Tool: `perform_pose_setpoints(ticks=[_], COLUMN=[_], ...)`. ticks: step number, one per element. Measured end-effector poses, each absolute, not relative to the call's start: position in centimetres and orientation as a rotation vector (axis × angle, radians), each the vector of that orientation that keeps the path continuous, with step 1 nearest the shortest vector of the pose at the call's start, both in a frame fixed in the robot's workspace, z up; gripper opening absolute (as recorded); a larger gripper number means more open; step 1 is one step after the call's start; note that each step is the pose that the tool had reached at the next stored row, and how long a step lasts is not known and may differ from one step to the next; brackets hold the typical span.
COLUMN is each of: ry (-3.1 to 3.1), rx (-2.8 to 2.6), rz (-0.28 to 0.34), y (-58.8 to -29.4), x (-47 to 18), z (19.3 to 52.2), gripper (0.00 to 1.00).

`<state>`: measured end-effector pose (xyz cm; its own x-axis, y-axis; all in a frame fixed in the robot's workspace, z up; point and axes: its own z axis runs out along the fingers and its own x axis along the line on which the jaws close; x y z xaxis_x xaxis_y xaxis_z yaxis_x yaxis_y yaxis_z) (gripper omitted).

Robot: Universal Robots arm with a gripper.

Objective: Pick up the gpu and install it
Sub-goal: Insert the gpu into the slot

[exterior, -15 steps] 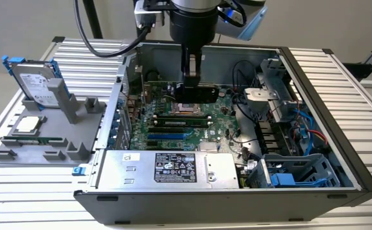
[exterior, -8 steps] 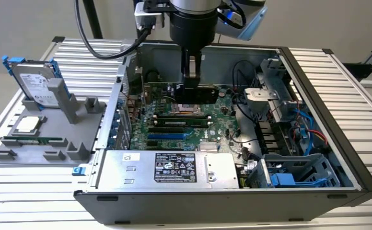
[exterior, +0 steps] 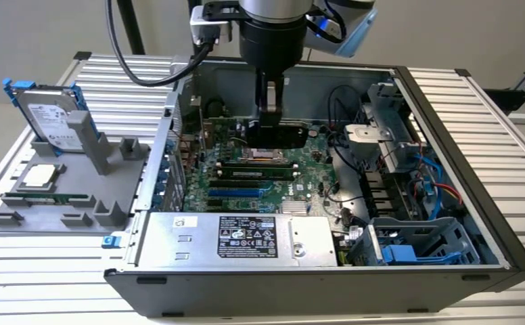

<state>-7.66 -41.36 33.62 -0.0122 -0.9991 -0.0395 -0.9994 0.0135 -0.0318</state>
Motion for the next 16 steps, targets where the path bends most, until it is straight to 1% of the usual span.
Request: perform_pose_setpoints(ticks=[16], ry=[2.201], rx=[-2.173], rz=[0.005], y=[-41.37], x=[-7.66], z=[33.03], gripper=[0.0])
